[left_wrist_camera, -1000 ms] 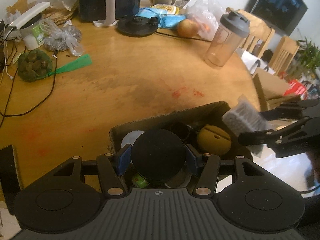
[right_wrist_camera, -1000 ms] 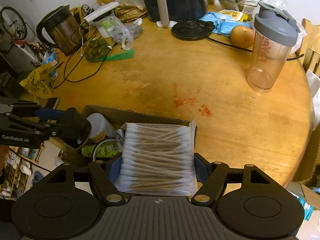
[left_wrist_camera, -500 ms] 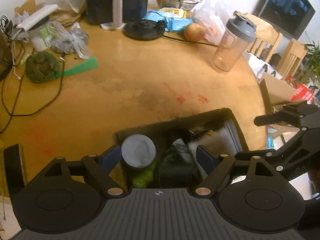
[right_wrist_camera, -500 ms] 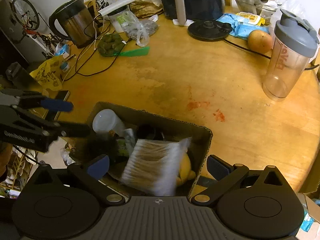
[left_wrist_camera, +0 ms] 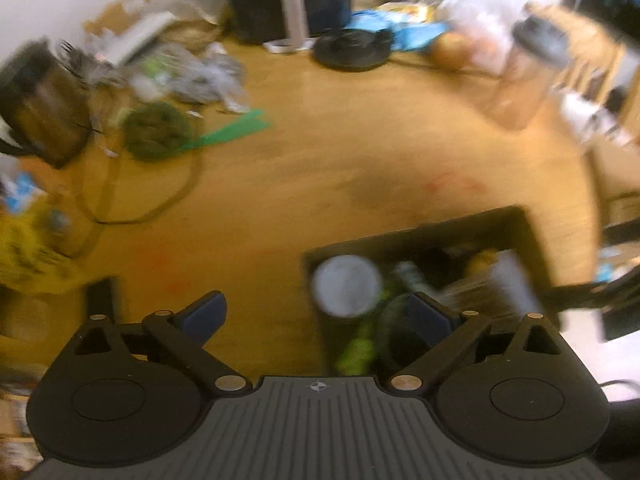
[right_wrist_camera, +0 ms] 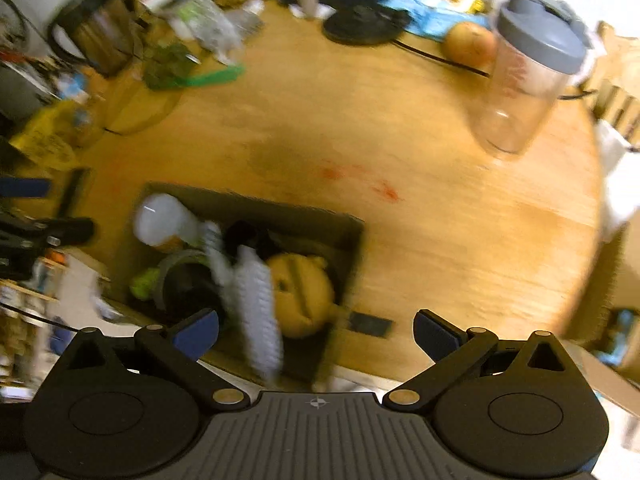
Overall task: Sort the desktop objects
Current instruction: 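Open the left tool over the box to drop the black roll while the right tool drops the swab bag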
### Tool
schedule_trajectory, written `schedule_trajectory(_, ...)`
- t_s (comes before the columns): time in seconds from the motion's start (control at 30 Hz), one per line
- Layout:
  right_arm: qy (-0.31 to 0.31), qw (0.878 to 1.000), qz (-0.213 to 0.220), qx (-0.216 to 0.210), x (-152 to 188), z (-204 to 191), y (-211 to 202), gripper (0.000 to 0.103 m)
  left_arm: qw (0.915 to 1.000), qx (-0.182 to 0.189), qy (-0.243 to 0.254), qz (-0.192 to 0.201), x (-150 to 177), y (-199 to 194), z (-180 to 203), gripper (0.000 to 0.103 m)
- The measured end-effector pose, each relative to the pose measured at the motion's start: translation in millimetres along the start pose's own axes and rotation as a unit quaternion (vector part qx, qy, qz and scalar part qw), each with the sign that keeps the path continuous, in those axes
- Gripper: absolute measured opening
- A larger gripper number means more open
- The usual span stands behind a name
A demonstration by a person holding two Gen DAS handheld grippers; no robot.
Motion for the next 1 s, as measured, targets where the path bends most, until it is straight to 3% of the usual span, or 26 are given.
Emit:
schedule_trajectory(0.13,-0.055,0.989,-0.034,0.133,2.6,0.7,6.1,0.103,0.9968,-0.077,0.023,-0.001,2.4,0.6,5.0,0.103)
schedule_trajectory(0.23,-0.08,0.983,-0.041,0.16,5.4,1.4,6.8,0.103,0.9961,-0.085,0.005,-0.022,5.9,4.1,2.5,0.103)
schedule_trajectory(0.43,-0.054,0.99,-0.051,0.117,8.3,2.3,7.7,0.103,0.9957,-0.024,-0.06,-0.067,15.3,11.6,-6.8,0.103)
schedule_trajectory(0.57,0.016,0.998,-0.056,0.021,8.1,1.8,7.9,0.103,0.9923,0.016,-0.081,-0.092,21.7,19.1,-11.3,0.103)
schedule_trajectory(0.63,0.048,0.997,-0.058,0.0,9.2,-0.1,8.5,0.103,0.9916,0.027,-0.08,-0.098,23.6,22.4,-12.1,0.103)
schedule_trajectory(0.83,0.073,0.995,-0.065,0.005,8.9,-10.6,12.5,0.103,0.9905,0.052,-0.066,-0.108,25.3,25.8,-13.6,0.103)
schedule_trajectory(1.0,0.089,0.994,-0.069,0.005,8.7,-17.9,14.8,0.103,0.9851,0.099,-0.072,-0.121,28.6,31.0,-16.9,0.103)
Point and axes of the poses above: each gripper's, at about its wrist camera, not at the fingertips, and y roughly the way its jaws point, z to its right, x to its underside, the point moved 3 cm from there along y, roughly the way its jaws point, and after that the axes turned 1 degree about x, right-handed, at the moved point
